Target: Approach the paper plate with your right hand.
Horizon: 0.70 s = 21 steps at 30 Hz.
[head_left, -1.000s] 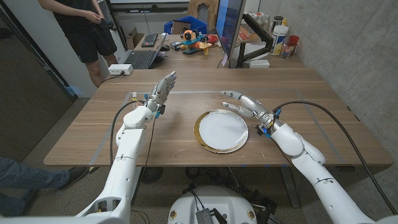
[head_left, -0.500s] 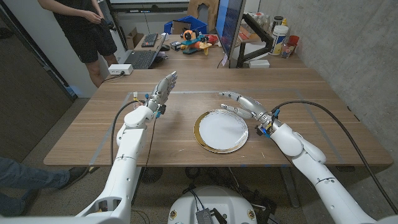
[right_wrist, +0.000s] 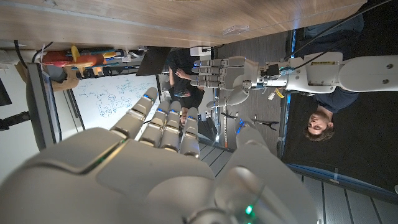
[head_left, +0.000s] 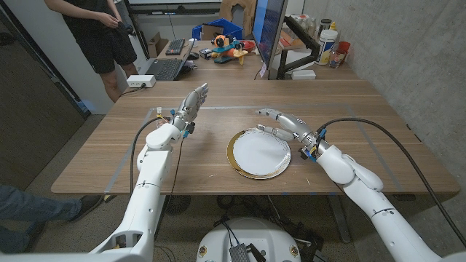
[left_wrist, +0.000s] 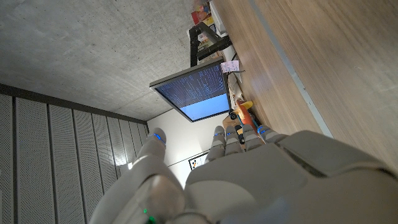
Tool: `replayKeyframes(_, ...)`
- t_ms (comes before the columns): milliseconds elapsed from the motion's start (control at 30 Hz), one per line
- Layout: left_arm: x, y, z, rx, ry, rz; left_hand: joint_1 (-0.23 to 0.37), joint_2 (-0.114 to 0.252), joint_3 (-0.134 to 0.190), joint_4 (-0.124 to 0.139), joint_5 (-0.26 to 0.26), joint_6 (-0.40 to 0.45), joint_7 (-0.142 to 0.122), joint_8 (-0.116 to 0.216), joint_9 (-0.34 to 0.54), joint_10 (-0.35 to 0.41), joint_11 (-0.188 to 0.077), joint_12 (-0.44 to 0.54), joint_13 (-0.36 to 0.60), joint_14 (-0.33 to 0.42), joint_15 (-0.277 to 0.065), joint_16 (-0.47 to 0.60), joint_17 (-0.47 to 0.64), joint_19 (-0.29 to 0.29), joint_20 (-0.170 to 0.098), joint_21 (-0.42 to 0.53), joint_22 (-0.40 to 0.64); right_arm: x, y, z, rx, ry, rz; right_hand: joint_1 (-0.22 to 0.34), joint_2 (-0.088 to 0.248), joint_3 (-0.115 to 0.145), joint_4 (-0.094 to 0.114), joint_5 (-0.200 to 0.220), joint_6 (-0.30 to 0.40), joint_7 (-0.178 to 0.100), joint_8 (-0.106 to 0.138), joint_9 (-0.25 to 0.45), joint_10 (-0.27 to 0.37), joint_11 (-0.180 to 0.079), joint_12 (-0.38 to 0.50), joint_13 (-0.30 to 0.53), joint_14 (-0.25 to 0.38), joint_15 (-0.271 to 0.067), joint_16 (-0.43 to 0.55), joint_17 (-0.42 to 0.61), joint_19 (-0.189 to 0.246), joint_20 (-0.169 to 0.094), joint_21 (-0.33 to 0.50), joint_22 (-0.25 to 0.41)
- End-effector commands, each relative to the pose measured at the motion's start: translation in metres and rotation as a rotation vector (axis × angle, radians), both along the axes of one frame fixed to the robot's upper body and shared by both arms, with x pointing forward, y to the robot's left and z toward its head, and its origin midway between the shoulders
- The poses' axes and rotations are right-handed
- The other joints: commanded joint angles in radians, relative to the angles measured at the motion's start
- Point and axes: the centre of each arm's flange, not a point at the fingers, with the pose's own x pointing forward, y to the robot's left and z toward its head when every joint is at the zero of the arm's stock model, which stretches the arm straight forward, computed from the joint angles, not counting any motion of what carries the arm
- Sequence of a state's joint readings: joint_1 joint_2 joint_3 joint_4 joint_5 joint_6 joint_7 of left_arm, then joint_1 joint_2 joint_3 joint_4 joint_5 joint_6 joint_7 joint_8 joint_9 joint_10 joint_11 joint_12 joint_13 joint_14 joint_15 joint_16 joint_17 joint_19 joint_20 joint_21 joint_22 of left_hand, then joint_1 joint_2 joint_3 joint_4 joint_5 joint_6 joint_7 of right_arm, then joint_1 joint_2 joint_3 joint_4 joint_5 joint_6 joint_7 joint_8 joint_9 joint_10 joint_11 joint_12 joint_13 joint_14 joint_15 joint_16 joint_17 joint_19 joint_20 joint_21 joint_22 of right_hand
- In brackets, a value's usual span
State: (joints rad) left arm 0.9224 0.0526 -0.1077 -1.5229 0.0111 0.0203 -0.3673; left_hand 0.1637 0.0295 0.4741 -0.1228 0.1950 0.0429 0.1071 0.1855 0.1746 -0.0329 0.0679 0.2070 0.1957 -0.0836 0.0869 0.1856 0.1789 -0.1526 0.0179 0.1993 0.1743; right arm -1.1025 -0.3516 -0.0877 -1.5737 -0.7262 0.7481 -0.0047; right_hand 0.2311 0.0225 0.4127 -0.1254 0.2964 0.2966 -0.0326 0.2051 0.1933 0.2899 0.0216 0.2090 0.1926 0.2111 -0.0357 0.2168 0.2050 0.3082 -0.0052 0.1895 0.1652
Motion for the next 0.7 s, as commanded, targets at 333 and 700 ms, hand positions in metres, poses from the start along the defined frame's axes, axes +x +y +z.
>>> replayKeyframes(333,-0.0008,0.0002,-0.0031,0.007,0.007,-0.001,0.003,0.008,0.002,-0.004,-0.004,0.003,0.002,0.002,0.005,-0.004,0.002,0.003,0.002,-0.010,0.000,0.001,0.002,-0.001,0.005,-0.002,0.004,-0.0003,0.0050,-0.0046,-0.054,-0.021,-0.049,0.003,-0.008,0.001,-0.003,0.012,0.007,-0.008,0.002,0.001,0.007,0.003,0.000,0.006,0.005,-0.002,0.001,0.000,0.011,-0.003,0.003,0.003)
replayKeyframes(700,-0.0010,0.0008,-0.0033,0.010,0.007,0.004,0.003,0.008,0.001,-0.004,-0.004,0.003,0.002,0.002,0.005,-0.004,0.003,0.004,0.002,-0.010,0.001,0.001,0.002,-0.003,0.006,-0.003,0.004,-0.0008,0.0055,-0.0068,-0.070,-0.031,-0.054,0.002,-0.009,0.002,-0.003,0.014,0.008,-0.009,0.002,0.001,0.008,0.000,0.000,0.006,0.007,-0.003,0.001,0.000,0.011,-0.003,0.002,0.003)
